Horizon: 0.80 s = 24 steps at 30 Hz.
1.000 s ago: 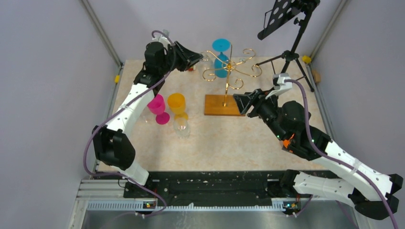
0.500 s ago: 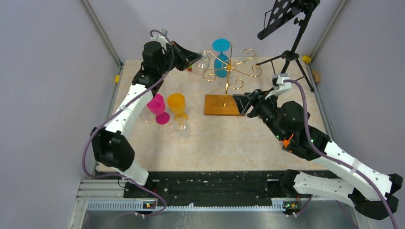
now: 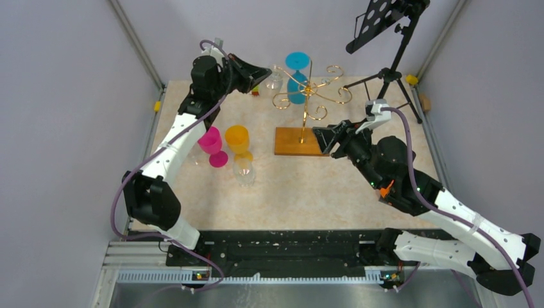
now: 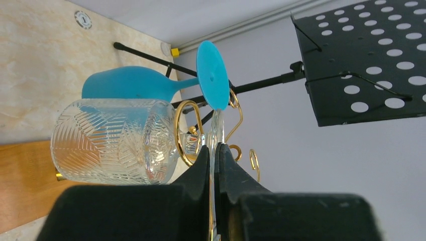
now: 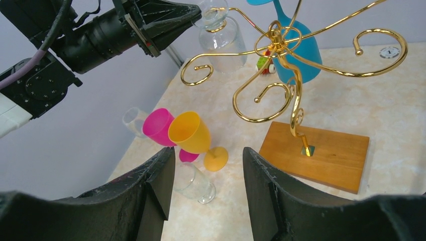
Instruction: Take the wine glass off the wine glass rack
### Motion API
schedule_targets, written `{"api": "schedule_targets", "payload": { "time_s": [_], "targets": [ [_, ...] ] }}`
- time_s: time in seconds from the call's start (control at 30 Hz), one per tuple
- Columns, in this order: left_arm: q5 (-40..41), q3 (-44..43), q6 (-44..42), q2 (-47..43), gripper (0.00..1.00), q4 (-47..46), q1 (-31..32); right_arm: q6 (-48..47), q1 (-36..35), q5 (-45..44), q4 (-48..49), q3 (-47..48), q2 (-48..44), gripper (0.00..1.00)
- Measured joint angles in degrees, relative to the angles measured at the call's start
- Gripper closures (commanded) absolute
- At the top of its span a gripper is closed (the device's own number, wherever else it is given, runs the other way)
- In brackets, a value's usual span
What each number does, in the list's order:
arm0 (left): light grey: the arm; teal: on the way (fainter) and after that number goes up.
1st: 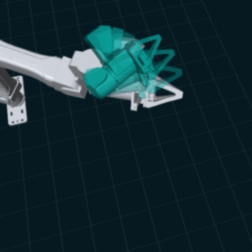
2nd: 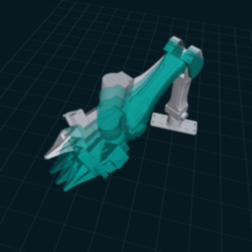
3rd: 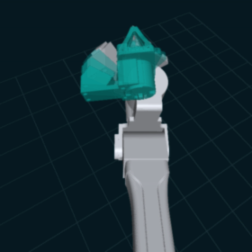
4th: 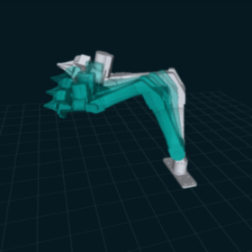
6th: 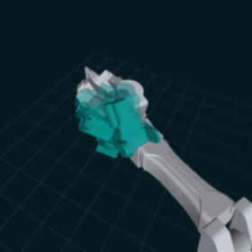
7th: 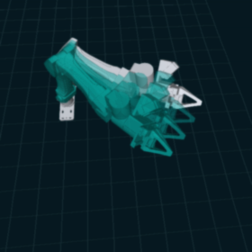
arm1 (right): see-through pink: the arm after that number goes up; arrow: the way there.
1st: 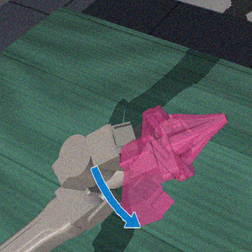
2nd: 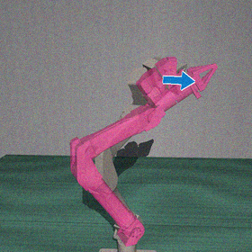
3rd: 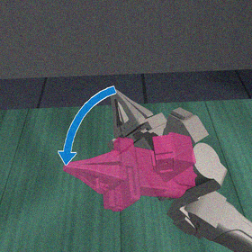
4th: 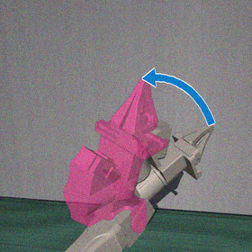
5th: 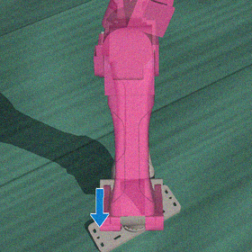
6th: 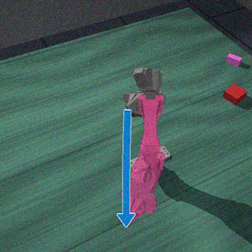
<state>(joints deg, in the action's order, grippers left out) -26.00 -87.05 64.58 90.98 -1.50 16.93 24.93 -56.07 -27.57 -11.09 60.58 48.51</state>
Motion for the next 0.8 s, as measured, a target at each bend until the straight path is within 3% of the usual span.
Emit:
{"api": "schedule_targets", "payload": {
  "time_s": [0.33,0.8],
  "targets": [
    [4.90,0.00,1.51,0.00,1.00,-0.44,0.31,0.39,0.00,-0.02,0.46,-0.24,-0.02,0.47],
    [2.23,-0.61,1.79,2.80,1.00,-4.72,0.17,0.39,0.00,-0.02,0.74,-0.52,-0.04,0.47]
  ]
}}
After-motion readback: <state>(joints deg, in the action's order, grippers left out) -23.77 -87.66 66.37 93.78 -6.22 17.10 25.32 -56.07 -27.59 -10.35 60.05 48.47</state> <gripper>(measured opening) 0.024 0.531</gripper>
